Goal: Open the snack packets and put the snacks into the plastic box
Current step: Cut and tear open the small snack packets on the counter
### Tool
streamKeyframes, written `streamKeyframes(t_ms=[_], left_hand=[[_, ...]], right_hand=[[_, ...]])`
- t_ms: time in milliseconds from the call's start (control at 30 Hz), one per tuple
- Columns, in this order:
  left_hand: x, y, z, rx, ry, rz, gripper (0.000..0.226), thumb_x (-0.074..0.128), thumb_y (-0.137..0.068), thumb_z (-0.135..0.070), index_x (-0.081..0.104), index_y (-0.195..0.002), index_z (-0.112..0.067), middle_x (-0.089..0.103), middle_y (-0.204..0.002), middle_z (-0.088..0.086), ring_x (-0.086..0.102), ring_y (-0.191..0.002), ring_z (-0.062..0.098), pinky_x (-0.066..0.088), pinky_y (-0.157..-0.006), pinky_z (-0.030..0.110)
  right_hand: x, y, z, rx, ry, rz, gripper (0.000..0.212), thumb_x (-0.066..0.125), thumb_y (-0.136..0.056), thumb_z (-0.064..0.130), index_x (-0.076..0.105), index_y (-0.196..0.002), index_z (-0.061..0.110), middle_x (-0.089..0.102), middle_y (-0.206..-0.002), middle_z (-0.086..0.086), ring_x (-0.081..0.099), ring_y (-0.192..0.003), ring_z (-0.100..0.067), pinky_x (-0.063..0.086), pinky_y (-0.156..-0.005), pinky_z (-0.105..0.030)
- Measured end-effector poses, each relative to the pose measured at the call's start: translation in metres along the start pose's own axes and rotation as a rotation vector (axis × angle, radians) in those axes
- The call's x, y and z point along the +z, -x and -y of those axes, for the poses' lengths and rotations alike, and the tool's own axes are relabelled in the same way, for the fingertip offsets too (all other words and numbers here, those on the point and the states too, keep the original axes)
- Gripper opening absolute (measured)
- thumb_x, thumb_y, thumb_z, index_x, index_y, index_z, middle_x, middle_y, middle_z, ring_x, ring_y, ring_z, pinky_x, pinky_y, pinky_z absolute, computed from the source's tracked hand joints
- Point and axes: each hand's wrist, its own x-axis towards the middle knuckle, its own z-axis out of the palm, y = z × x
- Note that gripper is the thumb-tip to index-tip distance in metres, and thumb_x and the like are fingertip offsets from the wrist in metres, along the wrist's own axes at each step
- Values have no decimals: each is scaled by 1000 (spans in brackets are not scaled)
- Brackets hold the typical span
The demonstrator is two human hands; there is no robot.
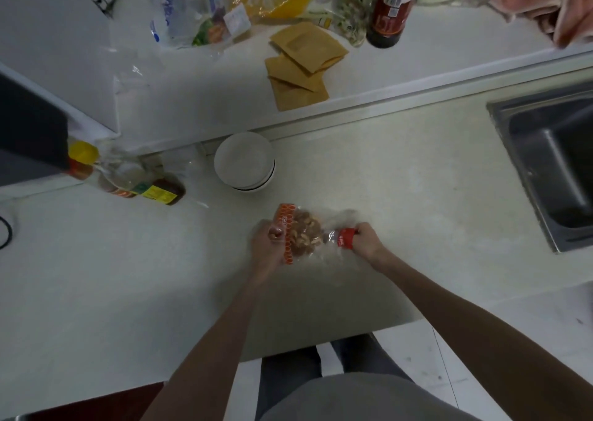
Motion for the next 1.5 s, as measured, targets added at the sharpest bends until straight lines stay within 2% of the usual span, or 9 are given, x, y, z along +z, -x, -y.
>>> streamKeyframes(t_ms=[167, 300, 467, 667, 867, 1067, 1133, 1267, 1500], left_hand=[[-1, 6, -7, -13, -34, -22, 7, 65, -88, -11, 61, -82, -13, 66, -83, 4, 61, -64, 16, 53, -53, 25], [-1, 13, -14, 12, -61, -25, 9, 63, -88, -8, 61, -83, -15, 62, -78, -3, 55, -56, 1, 40, -37, 7], [-1, 21, -22, 42, -62, -53, 10, 65, -87, -9, 59, -84, -16, 59, -74, -8, 53, -50, -10, 37, -38, 3], [1, 23, -21, 66, -40, -75, 13, 59, -87, 1, 61, -94, -10, 62, -87, 5, 61, -70, 19, 50, -56, 12], [7, 38, -33, 385, -135, -251, 38, 62, -72, 14, 55, -82, -22, 56, -99, 6, 58, -83, 21, 45, -76, 22], [28, 63, -53, 366, -204, -1, 33, 62, -82, -1, 51, -91, -31, 63, -97, 0, 60, -86, 18, 50, -74, 23], [37, 71, -62, 438, -253, 29, 26, 66, -82, -3, 53, -89, -25, 57, -87, -10, 53, -81, 10, 44, -76, 16], [51, 86, -84, 552, -310, 94, 14, 72, -80, -7, 60, -85, -8, 65, -85, 2, 59, -81, 16, 38, -81, 8], [46, 113, -131, 677, -267, 176, 20, 75, -76, -3, 59, -85, -9, 64, -73, -3, 60, -65, 3, 36, -64, -3]], right_hand=[[-20, 1, -11, 33, -67, -14, 31, 39, -75, -18, 64, -92, -17, 65, -82, -28, 59, -67, -24, 44, -61, -34], [-36, 5, -16, -37, -134, -23, 40, 33, -68, -25, 66, -71, -3, 55, -63, -10, 53, -46, -13, 41, -41, -24], [-56, 3, -32, 24, -176, -66, 40, 35, -74, -22, 68, -90, -7, 62, -55, -14, 58, -41, -16, 48, -40, -21], [-76, 5, -49, 55, -229, -107, 37, 37, -74, -21, 69, -89, -9, 64, -55, -14, 58, -39, -13, 48, -40, -21], [-96, 12, -60, 57, -269, -132, 37, 38, -76, -19, 69, -93, -10, 65, -63, -18, 57, -45, -19, 48, -42, -21], [-117, 23, -67, 94, -244, -181, 36, 37, -80, -18, 68, -98, -10, 64, -60, -15, 58, -46, -18, 48, -42, -19], [-126, 30, -65, 88, -212, -193, 35, 37, -81, -17, 68, -97, -10, 63, -59, -14, 57, -47, -18, 48, -43, -19], [-150, 55, -42, 22, -201, -185, 29, 42, -86, -11, 68, -96, -7, 62, -57, -11, 57, -46, -18, 46, -45, -21], [-188, 125, 33, -177, -143, -58, 27, 46, -92, 0, 72, -87, 4, 60, -51, -7, 49, -43, -18, 38, -43, -21]])
